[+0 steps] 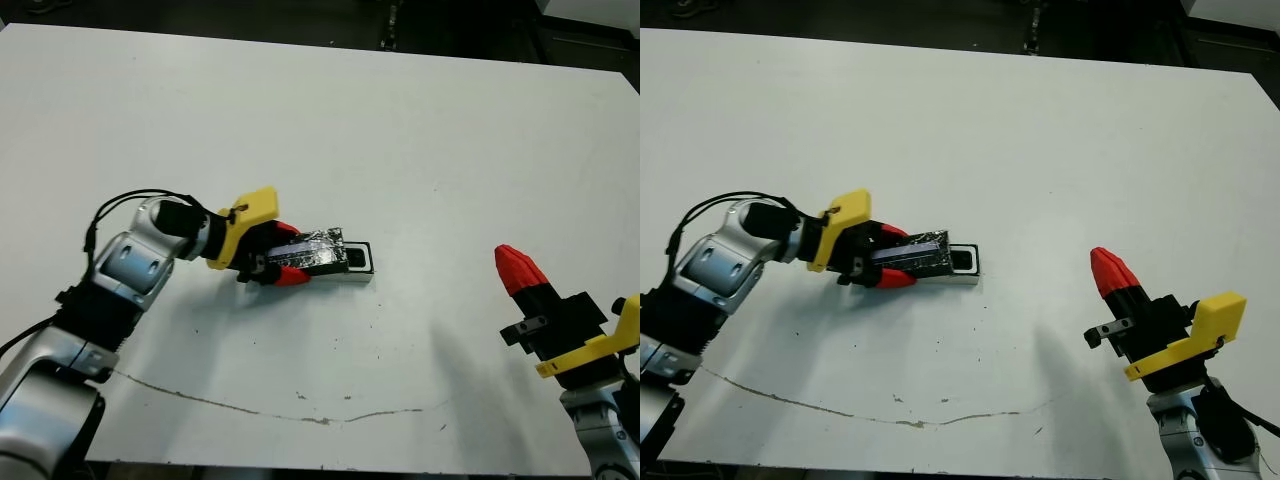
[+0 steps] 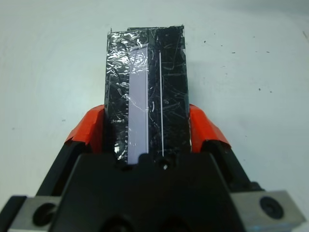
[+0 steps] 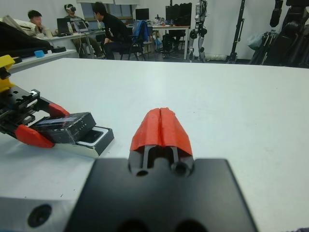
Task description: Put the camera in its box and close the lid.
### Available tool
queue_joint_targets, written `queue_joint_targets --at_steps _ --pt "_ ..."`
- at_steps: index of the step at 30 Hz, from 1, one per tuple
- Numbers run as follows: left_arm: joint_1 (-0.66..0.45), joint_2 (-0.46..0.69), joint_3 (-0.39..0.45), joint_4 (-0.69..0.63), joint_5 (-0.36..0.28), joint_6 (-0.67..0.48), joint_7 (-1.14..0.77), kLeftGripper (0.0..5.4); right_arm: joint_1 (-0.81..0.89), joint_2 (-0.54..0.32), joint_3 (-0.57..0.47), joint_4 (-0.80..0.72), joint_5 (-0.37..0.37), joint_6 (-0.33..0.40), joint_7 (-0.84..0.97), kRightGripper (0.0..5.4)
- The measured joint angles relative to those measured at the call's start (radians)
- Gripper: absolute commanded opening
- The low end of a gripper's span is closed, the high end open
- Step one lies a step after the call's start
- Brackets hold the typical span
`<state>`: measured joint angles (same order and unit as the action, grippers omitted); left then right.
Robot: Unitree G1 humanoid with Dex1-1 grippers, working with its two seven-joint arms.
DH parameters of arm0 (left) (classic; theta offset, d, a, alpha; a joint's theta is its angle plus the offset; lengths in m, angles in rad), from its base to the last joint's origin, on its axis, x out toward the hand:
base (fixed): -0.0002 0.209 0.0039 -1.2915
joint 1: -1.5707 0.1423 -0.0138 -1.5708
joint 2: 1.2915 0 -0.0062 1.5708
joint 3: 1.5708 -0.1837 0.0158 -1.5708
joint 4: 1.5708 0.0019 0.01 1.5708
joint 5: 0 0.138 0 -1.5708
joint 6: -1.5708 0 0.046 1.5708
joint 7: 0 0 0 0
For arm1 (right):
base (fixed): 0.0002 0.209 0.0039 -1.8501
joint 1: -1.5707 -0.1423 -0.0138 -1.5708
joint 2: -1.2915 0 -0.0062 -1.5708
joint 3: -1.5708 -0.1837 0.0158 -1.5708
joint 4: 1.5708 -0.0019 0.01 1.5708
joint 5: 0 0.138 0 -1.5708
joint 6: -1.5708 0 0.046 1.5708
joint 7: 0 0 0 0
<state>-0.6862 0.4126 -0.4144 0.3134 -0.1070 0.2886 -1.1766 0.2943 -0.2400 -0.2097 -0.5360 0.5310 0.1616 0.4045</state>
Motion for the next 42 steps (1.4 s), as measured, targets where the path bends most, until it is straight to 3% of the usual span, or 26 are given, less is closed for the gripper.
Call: queue_joint_targets --at_steps 20,31,42 --pt "-0.097 -0.15 -0.066 0.149 0.094 -0.075 0.004 3.15 0.006 0.0 -0.002 0.003 0.003 0.0 0.004 0.0" --pt "-0.148 -0.186 -0.076 0.276 0.103 -0.152 -0.014 3.15 0.009 0.0 -0.002 -0.001 -0.001 0.0 -0.001 0.0" --pt "-0.165 -0.208 -0.078 0.285 0.159 -0.187 0.014 4.66 0.024 0.0 -0.002 -0.005 -0.014 0.0 -0.004 0.0"
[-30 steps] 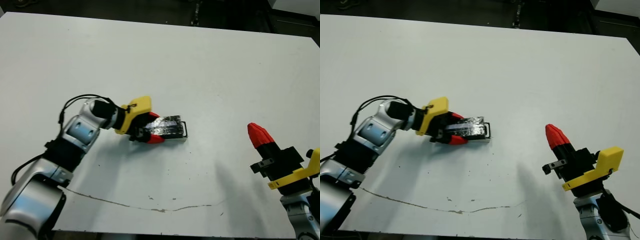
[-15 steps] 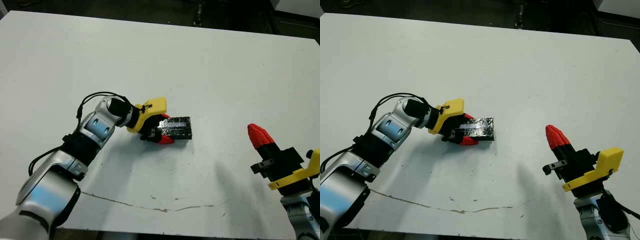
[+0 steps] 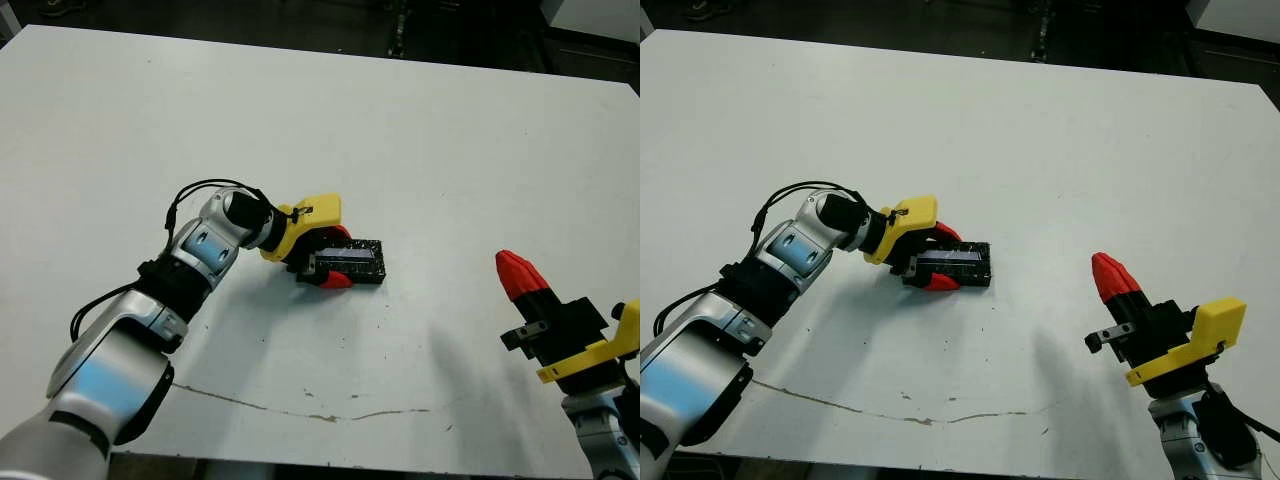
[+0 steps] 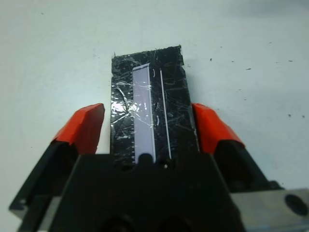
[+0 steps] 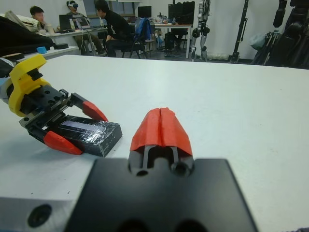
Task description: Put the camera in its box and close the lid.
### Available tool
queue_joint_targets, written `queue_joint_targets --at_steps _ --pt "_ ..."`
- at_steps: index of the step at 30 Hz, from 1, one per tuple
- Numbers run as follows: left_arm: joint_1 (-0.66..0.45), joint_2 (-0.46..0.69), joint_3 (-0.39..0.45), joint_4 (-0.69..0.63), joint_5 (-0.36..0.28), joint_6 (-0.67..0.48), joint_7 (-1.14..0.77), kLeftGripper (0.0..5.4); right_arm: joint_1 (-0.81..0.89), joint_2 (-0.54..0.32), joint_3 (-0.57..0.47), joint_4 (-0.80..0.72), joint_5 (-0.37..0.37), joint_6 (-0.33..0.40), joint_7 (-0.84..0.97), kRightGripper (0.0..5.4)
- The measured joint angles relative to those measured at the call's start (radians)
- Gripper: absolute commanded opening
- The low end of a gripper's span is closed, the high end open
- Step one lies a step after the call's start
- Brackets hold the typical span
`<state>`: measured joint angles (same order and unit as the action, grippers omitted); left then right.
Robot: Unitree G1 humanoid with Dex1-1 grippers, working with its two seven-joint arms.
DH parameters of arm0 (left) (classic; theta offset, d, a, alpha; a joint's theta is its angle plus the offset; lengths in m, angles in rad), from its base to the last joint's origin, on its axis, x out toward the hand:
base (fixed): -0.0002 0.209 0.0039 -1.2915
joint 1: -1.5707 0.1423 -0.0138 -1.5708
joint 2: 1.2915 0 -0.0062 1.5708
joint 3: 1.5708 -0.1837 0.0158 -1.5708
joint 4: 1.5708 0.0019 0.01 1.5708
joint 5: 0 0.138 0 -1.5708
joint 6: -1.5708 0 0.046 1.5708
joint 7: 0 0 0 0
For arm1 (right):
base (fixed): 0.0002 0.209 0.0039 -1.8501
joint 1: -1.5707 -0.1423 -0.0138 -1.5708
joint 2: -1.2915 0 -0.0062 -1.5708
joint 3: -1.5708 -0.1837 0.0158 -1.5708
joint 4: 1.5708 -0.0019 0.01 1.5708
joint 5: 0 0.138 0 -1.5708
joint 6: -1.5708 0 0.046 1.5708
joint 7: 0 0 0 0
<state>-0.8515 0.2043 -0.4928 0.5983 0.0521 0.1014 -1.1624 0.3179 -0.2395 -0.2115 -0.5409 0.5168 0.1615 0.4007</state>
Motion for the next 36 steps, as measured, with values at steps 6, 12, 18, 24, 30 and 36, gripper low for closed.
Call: queue_joint_targets --at_steps 6,12,18,24,30,36 --pt "-0.008 0.0 0.0 -0.013 0.013 0.016 0.002 5.39 -0.002 0.007 0.001 0.002 -0.005 -0.016 0.003 0.0" --pt "-0.005 0.001 0.002 -0.033 0.014 0.042 -0.003 5.39 -0.002 0.007 0.001 0.004 -0.005 -0.016 0.003 0.0" --pt "0.036 0.033 0.024 -0.114 0.003 0.065 -0.012 5.39 -0.006 0.006 0.001 0.006 0.019 -0.014 0.007 0.0" --pt "0.158 0.106 0.079 -0.268 -0.071 0.124 -0.053 5.39 -0.012 0.004 0.002 0.004 0.026 0.0 0.004 0.0" --pt "0.29 0.237 0.182 -0.439 -0.16 0.219 -0.05 5.39 -0.019 0.003 0.002 0.005 0.031 0.002 0.005 0.0" --pt "0.42 0.392 0.305 -0.472 -0.234 0.23 -0.066 5.39 -0.027 0.003 0.006 0.007 0.029 0.002 0.006 0.0"
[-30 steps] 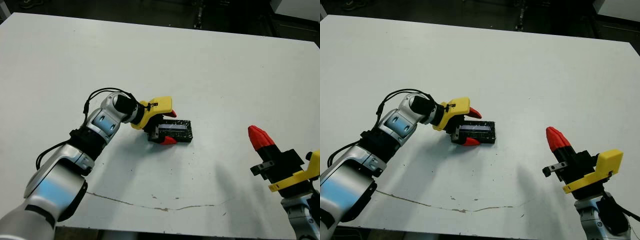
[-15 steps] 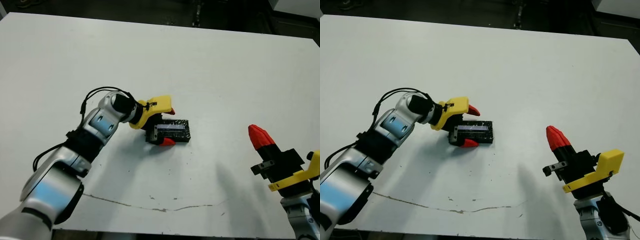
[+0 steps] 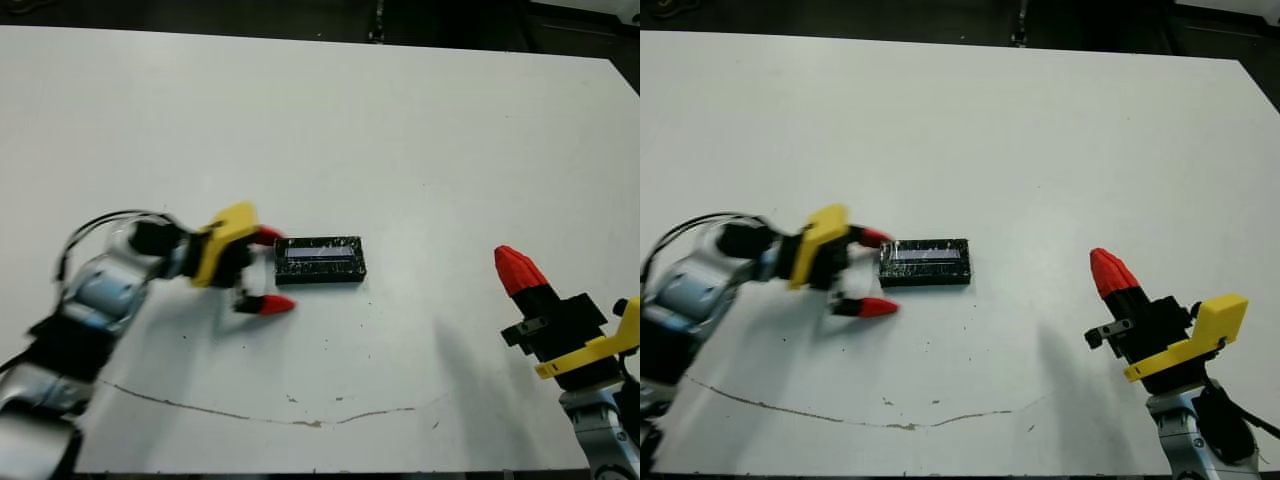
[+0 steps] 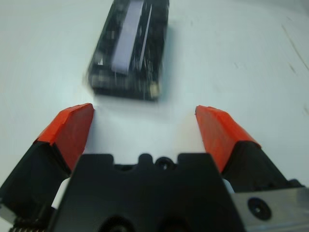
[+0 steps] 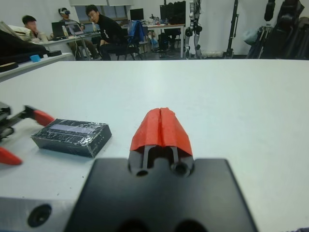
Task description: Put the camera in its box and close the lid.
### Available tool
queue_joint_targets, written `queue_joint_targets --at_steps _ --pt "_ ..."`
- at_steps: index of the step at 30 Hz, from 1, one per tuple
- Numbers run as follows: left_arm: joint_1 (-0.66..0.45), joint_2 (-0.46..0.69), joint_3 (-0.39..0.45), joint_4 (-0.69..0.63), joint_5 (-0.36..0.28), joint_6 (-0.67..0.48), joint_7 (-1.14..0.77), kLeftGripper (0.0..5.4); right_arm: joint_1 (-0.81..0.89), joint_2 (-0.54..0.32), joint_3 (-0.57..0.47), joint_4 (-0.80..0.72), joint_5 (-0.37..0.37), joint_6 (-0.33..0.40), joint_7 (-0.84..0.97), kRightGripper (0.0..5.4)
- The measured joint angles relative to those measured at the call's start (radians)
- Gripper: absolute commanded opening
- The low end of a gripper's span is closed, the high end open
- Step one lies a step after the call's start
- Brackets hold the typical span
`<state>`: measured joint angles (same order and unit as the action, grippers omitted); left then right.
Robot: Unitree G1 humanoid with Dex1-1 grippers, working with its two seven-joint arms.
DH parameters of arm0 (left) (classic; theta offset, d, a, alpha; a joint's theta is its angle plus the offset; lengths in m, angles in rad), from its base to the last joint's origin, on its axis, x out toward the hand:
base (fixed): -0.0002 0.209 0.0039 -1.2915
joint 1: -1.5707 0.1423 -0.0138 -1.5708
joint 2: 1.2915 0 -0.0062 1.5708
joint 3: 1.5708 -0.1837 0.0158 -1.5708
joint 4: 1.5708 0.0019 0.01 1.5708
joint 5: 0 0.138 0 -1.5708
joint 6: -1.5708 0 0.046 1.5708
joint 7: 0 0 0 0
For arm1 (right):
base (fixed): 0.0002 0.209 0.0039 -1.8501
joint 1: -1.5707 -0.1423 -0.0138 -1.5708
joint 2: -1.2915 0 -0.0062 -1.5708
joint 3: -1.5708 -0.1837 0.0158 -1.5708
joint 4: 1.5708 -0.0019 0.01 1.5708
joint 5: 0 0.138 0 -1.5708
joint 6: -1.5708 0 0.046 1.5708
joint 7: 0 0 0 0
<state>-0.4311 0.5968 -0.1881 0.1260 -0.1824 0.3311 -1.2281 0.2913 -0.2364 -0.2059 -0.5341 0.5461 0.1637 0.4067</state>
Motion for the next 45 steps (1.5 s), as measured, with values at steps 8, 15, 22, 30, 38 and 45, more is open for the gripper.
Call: queue_joint_targets --at_steps 8,15,22,30,38,45 --pt "0.092 0.099 0.133 -0.004 -0.008 -0.012 0.094 5.39 -0.002 0.002 0.003 0.007 0.0 0.0 0.003 0.0" --pt "0.202 0.079 0.273 -0.069 -0.049 0.023 0.281 5.39 0.001 0.002 0.002 0.005 0.004 0.005 -0.001 0.0" --pt "0.445 -0.345 0.421 -0.485 -0.181 -0.061 0.747 4.54 -0.011 0.04 0.039 0.006 -0.07 0.003 -0.063 0.0" --pt "0.625 -0.585 0.265 -0.594 -0.116 -0.427 0.861 3.32 -0.052 0.12 0.084 0.06 -0.134 -0.023 -0.14 0.0" --pt "0.696 -0.627 0.199 -0.578 -0.042 -0.477 0.956 2.12 -0.053 0.131 0.089 0.069 -0.152 -0.042 -0.15 0.0" --pt "0.69 -0.619 0.195 -0.576 -0.036 -0.48 0.987 1.0 -0.053 0.136 0.089 0.074 -0.145 -0.046 -0.149 0.0"
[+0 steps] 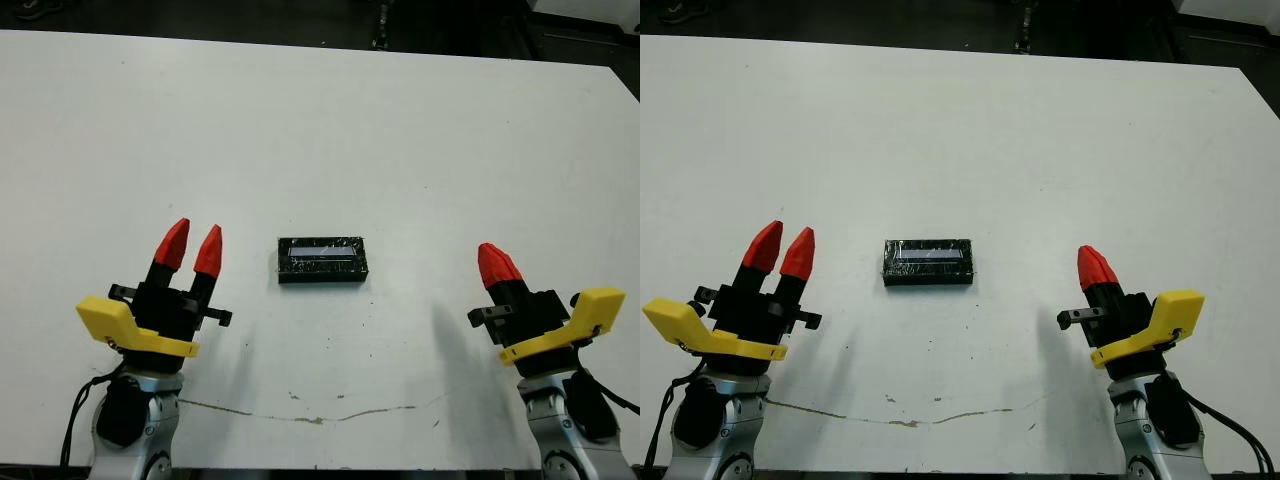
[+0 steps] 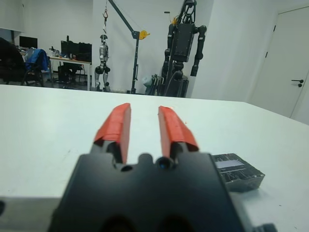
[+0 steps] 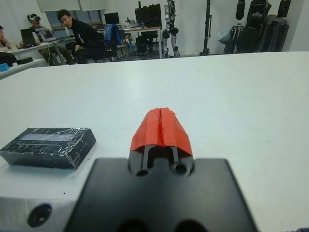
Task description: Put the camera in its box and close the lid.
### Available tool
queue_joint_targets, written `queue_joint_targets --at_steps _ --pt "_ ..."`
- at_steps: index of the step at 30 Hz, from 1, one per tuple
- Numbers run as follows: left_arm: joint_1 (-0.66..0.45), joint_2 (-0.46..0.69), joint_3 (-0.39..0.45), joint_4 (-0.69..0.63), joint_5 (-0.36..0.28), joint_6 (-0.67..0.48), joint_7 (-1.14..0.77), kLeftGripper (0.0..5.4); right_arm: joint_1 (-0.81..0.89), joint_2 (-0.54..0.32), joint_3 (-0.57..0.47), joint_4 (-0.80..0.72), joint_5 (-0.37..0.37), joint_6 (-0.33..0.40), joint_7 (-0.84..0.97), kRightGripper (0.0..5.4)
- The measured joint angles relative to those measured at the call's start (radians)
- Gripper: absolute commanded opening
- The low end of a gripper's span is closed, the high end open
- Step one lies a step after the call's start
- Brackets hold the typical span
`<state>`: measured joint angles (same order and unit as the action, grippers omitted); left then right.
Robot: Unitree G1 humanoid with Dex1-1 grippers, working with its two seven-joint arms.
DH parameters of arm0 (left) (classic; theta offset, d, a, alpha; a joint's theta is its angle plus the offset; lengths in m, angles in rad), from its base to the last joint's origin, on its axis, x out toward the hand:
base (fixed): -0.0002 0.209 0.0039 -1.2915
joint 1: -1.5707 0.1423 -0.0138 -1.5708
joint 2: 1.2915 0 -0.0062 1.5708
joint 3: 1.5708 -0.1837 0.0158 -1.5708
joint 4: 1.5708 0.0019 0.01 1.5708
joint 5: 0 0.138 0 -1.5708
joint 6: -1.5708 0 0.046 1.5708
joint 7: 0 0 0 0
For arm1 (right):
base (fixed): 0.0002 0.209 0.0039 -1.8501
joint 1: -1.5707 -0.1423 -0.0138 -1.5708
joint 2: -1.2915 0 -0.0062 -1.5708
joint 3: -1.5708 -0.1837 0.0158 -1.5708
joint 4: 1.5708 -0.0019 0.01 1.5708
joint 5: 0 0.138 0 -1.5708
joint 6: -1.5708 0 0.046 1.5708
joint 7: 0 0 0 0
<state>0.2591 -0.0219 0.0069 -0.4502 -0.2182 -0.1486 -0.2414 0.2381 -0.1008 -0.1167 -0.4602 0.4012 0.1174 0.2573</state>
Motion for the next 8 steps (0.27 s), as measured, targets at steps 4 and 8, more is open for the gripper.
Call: queue_joint_targets --at_steps 4,8 --pt "0.0 0.001 -0.004 0.007 0.005 -0.004 0.01 0.38 0.0 0.0 0.0 0.0 0.001 0.0 0.001 0.0" --pt "-0.001 0.002 -0.009 0.014 0.005 -0.008 0.013 0.01 0.001 0.0 0.0 0.0 -0.001 -0.002 0.003 0.0"
